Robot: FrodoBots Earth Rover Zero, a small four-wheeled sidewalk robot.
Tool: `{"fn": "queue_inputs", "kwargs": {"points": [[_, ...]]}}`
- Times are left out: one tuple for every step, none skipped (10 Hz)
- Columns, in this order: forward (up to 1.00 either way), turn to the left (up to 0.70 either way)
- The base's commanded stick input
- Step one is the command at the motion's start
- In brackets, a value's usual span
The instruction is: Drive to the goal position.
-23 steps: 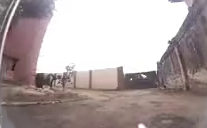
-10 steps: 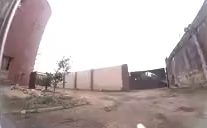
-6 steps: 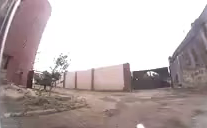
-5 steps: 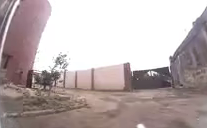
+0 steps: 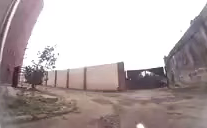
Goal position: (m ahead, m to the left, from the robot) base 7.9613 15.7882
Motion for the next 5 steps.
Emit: {"fn": "queue_inputs", "kwargs": {"points": [[1.00,0.00],[1.00,0.00],[1.00,0.00],[1.00,0.00],[1.00,0.00]]}}
